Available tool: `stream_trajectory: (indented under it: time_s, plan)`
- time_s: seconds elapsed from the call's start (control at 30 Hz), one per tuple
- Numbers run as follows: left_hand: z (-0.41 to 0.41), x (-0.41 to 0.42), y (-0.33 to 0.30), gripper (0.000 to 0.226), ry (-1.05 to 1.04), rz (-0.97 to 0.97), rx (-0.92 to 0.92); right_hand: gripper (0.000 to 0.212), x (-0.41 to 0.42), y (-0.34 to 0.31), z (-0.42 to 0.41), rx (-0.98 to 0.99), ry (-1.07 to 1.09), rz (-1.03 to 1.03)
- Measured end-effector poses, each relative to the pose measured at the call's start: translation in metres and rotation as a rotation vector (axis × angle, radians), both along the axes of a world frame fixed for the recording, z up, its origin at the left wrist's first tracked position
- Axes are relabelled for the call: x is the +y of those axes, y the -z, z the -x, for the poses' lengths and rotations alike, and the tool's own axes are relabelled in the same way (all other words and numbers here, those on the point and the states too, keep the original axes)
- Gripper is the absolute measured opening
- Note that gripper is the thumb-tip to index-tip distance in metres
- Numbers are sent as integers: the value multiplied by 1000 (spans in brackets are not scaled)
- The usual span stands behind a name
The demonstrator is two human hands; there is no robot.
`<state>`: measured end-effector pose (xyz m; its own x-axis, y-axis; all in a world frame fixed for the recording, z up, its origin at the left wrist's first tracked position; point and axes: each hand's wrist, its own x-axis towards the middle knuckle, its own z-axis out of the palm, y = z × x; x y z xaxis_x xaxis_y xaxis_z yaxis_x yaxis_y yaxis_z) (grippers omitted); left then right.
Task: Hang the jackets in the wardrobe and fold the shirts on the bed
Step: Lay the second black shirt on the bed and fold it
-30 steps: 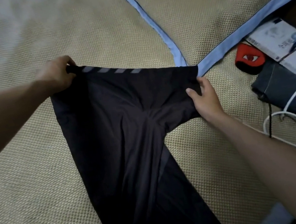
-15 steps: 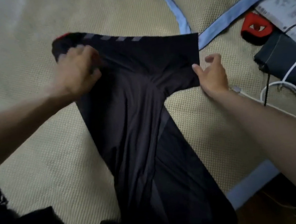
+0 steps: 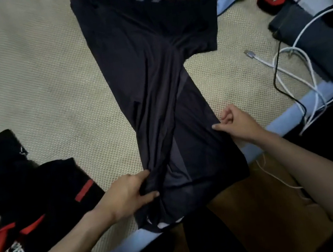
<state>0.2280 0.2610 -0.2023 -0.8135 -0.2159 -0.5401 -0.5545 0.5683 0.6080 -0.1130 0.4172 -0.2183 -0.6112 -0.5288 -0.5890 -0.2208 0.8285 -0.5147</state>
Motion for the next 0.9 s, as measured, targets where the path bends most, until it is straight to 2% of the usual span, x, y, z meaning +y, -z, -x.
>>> stream_trajectory:
  time_s: [0.07,0.13,0.2,0.23,0.3,0.37,0.43,0.53,0.57,0.63,0.7,0.77,0.9]
  plan:
    - [0,20,-20,35,-160,-47,64,31,17,-5,-21,90,-21,2]
    - [6,44,-45,37,-242,-2,113,22,29,-13,-46,273,-79,61]
    - [13,70,-67,37,-296,71,155,22,31,-28,-78,290,-52,109]
    - [19,82,-77,35,-301,111,181,34,28,-40,-93,157,23,111]
    - [31,102,-91,29,-272,154,228,62,17,-60,-120,-313,235,93]
    - [41,122,-95,25,-238,187,243,53,11,-72,-137,-701,368,87]
    - [51,141,-96,28,-159,316,254,38,10,-77,-141,-778,407,134]
    - [66,163,-91,30,-49,434,285,9,11,-77,-132,-610,429,184]
    - [72,169,-87,30,-25,464,286,7,14,-77,-126,-516,413,196]
    - [84,181,-77,32,-4,507,280,12,22,-73,-112,-405,338,198]
    - [97,193,-72,31,-5,528,271,17,32,-70,-99,-398,266,162]
    - [108,205,-70,29,11,507,268,15,43,-72,-88,-377,204,133]
    - [123,225,-67,24,90,467,249,28,58,-70,-75,-200,149,131]
